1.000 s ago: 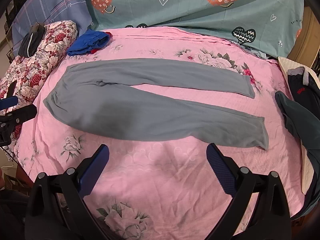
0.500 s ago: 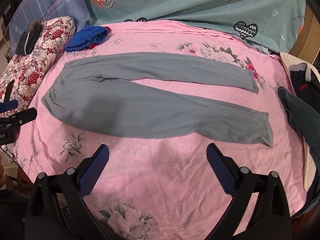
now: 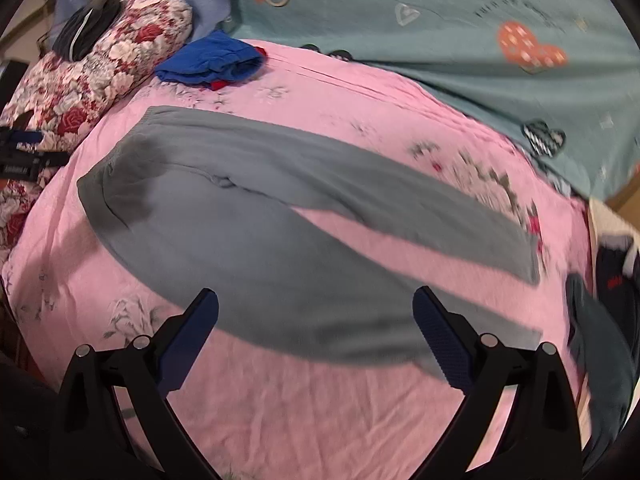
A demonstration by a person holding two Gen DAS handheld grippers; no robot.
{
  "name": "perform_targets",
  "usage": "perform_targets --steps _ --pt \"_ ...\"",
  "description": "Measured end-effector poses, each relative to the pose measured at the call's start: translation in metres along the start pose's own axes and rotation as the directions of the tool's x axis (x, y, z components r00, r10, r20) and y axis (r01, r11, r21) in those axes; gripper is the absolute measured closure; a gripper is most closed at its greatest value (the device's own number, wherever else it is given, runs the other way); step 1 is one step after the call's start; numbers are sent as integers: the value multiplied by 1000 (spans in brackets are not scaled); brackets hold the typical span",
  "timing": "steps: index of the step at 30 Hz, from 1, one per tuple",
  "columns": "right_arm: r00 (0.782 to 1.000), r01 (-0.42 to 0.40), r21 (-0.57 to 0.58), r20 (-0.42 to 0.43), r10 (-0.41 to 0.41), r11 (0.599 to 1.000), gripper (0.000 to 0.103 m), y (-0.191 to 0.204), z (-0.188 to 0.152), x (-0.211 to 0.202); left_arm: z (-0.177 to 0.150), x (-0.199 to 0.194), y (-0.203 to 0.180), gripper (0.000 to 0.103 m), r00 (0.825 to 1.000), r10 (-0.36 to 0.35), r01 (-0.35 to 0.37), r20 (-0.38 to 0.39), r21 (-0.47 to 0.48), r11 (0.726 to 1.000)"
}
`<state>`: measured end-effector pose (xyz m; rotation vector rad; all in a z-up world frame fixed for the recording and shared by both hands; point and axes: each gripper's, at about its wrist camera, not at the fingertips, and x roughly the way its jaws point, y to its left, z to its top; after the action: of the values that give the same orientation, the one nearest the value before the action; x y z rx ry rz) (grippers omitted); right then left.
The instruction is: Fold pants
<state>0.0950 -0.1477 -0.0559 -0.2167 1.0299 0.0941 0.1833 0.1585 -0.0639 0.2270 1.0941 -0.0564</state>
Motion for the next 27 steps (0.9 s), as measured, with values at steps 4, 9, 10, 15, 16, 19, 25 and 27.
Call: perform_targets --steps 4,9,10,15,16,19,25,27 --pt "1000 -28 44 -7 28 999 5 -2 28 20 27 36 9 2 999 -31 31 -7 26 999" --pt "1000 23 63 -13 -22 998 5 -14 38 23 53 60 1 4 995 -95 95 -6 44 995" --pt "1000 17 82 -8 -16 997 5 -18 34 19 53 57 -4 4 993 -115 115 3 44 992" --pt "1000 11 127 -17 -9 992 4 -52 13 12 44 48 -37 3 986 -159 153 51 112 982" --pt "1000 9 121 -21 -6 993 4 -60 16 15 49 52 -39 3 986 -158 151 50 123 981" --pt "1000 -29 32 11 29 999 5 -81 45 30 75 66 -29 3 989 -136 130 50 109 986" --pt "981 -187 -240 -4 192 953 5 -82 119 102 127 120 18 4 994 -105 105 -8 47 993" --pt "968 -246 -284 -36 246 927 12 -76 138 129 133 135 29 15 991 -124 125 -43 31 992"
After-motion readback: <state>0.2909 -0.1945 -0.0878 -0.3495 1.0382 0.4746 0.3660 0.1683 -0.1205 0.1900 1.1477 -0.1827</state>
